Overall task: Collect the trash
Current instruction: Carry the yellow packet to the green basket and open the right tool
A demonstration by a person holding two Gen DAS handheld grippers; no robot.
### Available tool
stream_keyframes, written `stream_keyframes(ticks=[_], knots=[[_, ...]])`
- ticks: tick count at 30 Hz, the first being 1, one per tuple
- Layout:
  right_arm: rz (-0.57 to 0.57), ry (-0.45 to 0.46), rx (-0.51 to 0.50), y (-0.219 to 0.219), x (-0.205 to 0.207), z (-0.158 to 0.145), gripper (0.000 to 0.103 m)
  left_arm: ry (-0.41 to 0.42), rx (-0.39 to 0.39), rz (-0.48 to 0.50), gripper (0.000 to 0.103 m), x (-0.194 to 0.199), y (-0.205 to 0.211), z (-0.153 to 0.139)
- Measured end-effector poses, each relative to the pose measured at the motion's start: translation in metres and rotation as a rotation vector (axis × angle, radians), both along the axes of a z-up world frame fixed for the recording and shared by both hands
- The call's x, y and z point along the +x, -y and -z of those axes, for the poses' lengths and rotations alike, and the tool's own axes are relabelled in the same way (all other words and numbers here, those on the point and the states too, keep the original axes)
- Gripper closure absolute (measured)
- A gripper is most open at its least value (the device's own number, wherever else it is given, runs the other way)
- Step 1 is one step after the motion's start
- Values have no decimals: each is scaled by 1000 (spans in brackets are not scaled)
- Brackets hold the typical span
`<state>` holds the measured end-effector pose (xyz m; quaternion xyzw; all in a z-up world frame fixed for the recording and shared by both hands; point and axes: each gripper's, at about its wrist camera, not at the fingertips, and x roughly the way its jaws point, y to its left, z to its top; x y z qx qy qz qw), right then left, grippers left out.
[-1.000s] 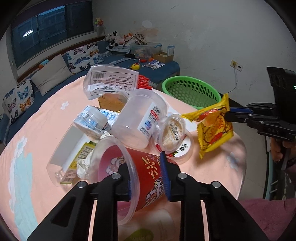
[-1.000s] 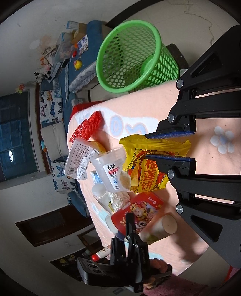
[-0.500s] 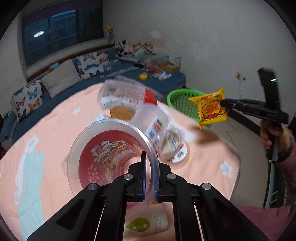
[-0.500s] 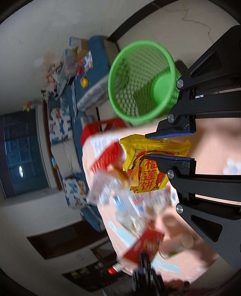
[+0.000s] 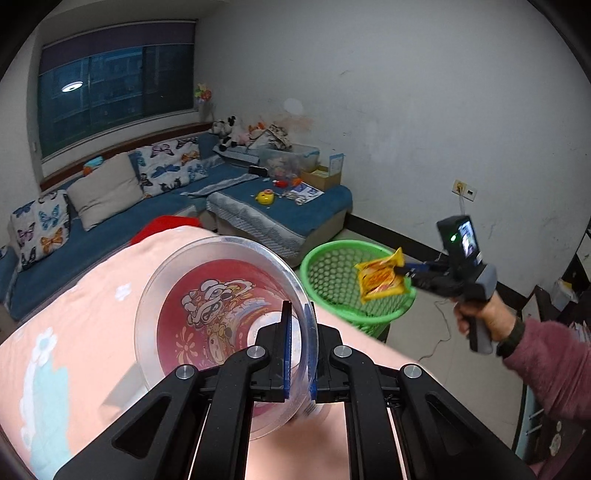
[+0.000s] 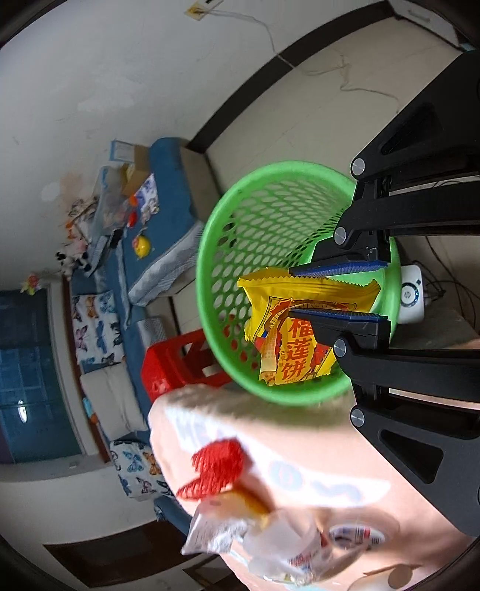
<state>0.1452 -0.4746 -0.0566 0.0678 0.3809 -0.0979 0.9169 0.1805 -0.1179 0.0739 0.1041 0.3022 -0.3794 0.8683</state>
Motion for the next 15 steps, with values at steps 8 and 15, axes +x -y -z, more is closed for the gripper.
stream_keyframes(ticks=[8,15], knots=[[14,-30,44,25,12,23,82,-76,-10,45,96,33,83,15],[15,-26,52,34,13,30,61,-137,-10,64,96,52,140,30]])
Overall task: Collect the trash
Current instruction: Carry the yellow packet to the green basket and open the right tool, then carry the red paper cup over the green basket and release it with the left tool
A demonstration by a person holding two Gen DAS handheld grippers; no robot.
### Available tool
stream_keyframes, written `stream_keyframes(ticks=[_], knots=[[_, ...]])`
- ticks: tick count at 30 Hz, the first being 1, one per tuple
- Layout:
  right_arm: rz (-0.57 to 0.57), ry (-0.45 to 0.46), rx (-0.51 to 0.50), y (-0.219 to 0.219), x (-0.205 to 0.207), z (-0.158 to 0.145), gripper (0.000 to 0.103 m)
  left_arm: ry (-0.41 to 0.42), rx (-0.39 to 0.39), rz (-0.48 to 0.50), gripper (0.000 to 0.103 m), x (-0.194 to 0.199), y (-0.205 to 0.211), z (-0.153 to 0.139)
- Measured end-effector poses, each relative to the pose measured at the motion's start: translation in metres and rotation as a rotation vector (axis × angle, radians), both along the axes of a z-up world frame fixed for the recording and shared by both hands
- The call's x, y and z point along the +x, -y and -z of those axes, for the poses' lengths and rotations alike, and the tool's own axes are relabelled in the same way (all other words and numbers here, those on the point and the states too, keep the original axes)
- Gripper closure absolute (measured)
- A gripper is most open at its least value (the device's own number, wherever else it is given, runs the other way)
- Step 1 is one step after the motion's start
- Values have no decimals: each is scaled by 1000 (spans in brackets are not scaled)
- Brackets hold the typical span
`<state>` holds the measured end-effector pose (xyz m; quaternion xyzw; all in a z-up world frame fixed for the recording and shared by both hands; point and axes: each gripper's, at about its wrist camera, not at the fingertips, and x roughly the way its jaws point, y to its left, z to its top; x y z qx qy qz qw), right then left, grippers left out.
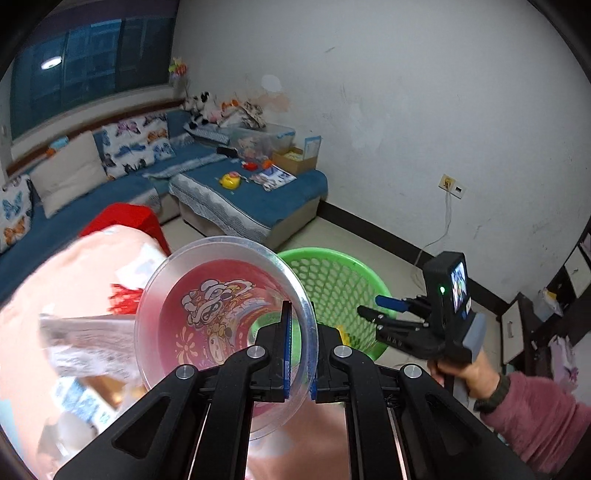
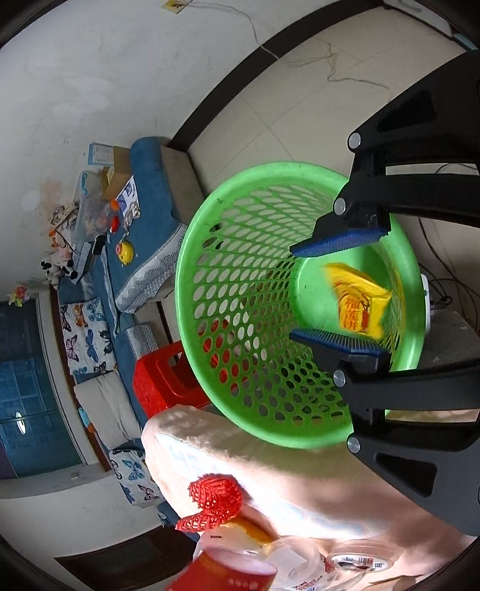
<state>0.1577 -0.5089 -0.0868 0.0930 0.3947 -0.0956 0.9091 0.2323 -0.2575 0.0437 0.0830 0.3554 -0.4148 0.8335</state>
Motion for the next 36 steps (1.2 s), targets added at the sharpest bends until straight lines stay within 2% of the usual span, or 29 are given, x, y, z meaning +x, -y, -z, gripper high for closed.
stream_keyframes(ticks=[5,10,15,18,21,26,29,34,36], knots=[[-5,18,-18,3,-9,-5,51,-52,11,4,96,17,30,18],[6,47,-16,9,-23,-8,47,-113,25,12,96,33,67,39],[11,57,-17,15,-39,-6,43,-190,67,26,95,41,102,69],[12,56,-25,18,-44,-4,43,-172,121,25,92,39,120,82],[20,63,-11,22,-47,-2,43,-189,173,25,89,43,130,96],[33,62,12,24,-50,4,42,-208,202,16,78,49,138,109],[40,52,12,25,-53,7,42,-205,212,10,78,51,135,113],[34,45,11,21,-54,5,42,-212,180,-19,71,50,120,107],[28,49,5,16,-57,1,40,-187,161,-41,63,45,110,96]])
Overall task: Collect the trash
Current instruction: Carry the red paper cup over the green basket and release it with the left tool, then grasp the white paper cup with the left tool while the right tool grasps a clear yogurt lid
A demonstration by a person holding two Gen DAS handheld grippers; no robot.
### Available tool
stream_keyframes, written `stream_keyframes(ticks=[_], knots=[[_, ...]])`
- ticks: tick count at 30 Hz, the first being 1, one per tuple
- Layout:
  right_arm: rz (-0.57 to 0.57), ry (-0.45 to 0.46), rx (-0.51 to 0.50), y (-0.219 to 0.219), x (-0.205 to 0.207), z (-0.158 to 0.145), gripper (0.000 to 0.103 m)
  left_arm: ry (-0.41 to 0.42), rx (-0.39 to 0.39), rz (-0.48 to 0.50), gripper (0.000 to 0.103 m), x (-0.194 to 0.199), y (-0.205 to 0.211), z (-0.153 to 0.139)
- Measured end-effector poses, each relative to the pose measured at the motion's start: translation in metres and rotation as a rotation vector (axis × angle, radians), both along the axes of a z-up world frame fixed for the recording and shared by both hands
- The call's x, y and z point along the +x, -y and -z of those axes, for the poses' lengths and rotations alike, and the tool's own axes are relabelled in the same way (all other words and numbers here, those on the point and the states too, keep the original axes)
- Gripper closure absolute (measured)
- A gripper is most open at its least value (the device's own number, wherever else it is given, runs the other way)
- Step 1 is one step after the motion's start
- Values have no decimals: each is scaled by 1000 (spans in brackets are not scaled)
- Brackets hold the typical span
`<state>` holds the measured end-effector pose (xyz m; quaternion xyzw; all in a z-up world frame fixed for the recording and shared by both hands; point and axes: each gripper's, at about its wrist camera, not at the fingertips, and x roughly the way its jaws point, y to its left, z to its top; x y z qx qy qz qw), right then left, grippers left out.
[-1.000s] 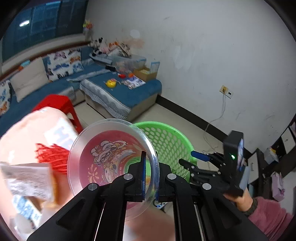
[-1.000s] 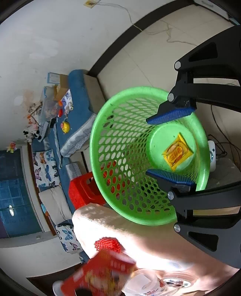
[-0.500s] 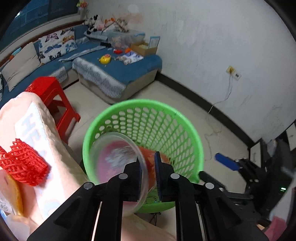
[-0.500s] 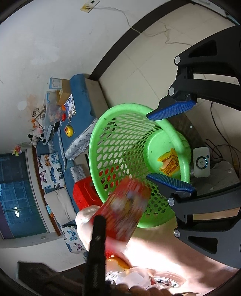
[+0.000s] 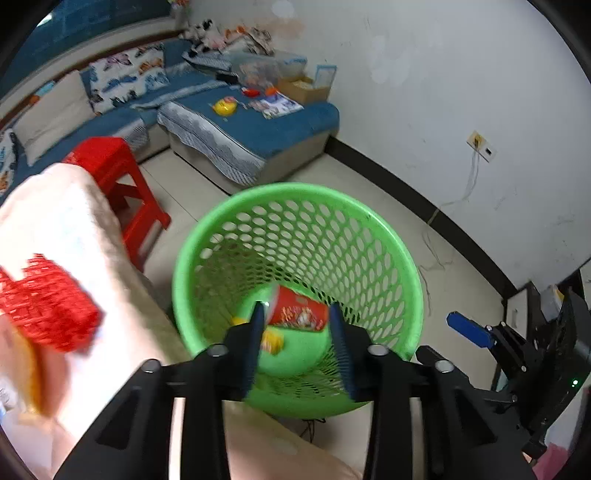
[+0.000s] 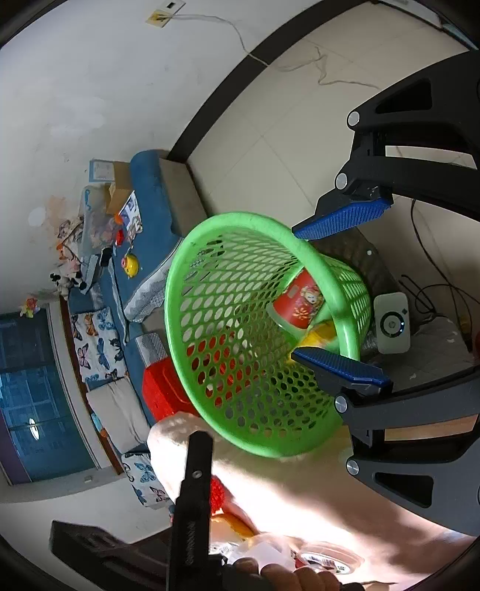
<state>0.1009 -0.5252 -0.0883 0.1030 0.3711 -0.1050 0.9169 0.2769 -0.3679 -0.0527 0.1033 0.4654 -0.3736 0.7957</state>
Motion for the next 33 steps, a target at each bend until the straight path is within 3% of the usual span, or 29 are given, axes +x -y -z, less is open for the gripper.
stream_keyframes(ticks=[8,15,23,33], knots=[[-80,36,-2,-37,-8,-23,36,92,-82,-60,53,-33,-46,-49],[-185,82,5,-84,-13,-48,29,201,-135,-161,43,-71,-121,-90],[-351,108,53,-152,-8,-65,21,247,-129,-312,38,-97,-222,-100],[-543,77,35,-247,2,-60,19,252,-100,-509,31,-132,-339,-83]])
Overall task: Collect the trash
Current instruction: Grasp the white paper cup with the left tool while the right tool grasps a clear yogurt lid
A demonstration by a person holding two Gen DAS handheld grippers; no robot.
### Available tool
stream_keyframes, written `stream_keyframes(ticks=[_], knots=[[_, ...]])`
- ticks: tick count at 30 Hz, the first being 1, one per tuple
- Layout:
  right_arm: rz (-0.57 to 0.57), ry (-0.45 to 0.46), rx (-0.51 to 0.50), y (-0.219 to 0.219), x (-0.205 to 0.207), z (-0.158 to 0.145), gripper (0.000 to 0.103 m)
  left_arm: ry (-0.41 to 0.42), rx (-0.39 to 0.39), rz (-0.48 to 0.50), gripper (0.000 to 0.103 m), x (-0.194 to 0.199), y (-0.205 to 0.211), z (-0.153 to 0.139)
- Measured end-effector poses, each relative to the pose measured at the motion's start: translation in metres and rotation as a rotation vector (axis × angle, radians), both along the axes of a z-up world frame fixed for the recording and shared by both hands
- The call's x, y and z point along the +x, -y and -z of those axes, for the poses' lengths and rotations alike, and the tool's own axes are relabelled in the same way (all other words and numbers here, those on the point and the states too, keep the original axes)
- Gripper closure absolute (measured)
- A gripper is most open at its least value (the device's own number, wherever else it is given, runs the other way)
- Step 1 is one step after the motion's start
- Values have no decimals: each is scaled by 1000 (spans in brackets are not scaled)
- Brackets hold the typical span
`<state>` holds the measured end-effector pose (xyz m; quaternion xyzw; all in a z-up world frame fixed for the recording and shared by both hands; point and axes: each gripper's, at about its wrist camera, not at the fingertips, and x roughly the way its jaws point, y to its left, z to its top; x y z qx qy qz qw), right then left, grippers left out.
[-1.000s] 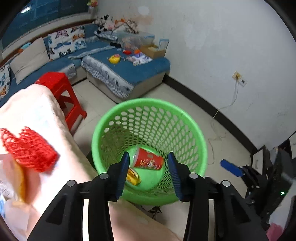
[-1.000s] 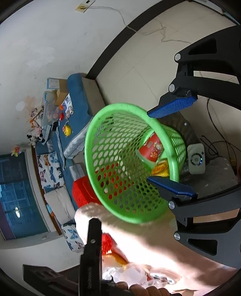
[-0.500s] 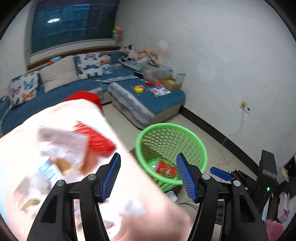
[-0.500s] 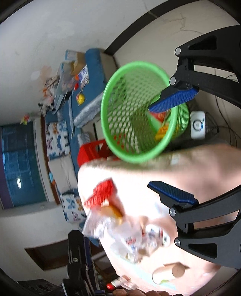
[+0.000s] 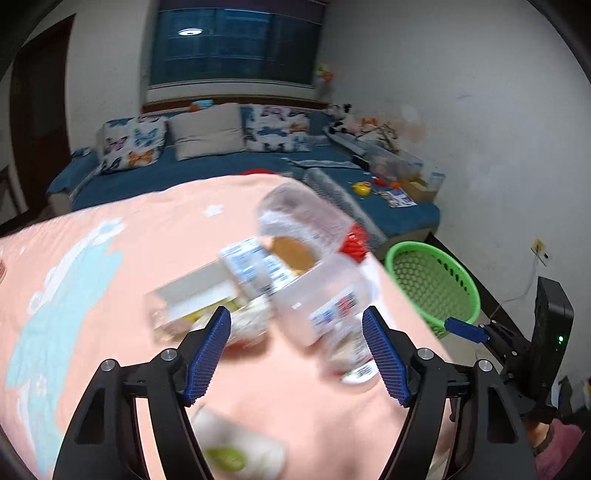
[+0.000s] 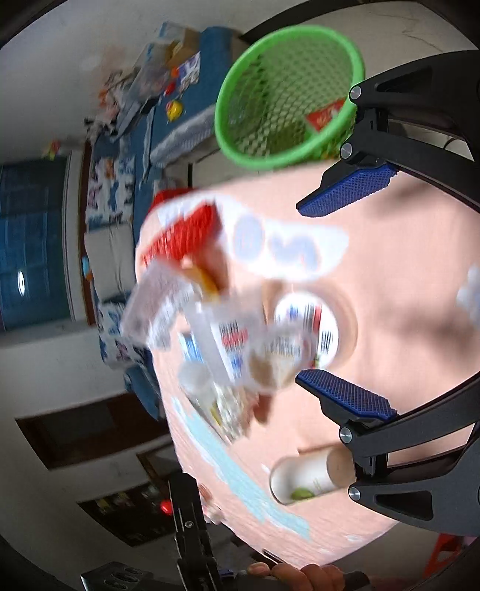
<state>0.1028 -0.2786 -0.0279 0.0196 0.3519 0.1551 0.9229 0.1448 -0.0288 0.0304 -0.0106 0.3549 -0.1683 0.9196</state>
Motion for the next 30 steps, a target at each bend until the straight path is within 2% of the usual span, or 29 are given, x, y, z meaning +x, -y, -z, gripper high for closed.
stream_keyframes(ticks=[7,9,11,16,19,24,30], knots=[[-38,-21,-34,-47,15,11,18,-3,16,-87,27,-27,-50,15],[-29,-21,-62,-53,20,14,13,-1,22,-112,23,-34,-60,18],[-23,-40,-84,-60,28,19,12,-10,10,-135,23,-41,-73,22],[5,-48,-159,-73,41,29,12,-85,-51,-203,22,-49,-95,35],[27,-53,-173,-75,48,34,12,-143,-104,-268,17,-50,-103,45],[43,-66,-184,-78,55,40,13,-237,-178,-330,17,-52,-101,63],[65,-62,-186,-77,59,43,16,-308,-232,-387,16,-54,-87,77]])
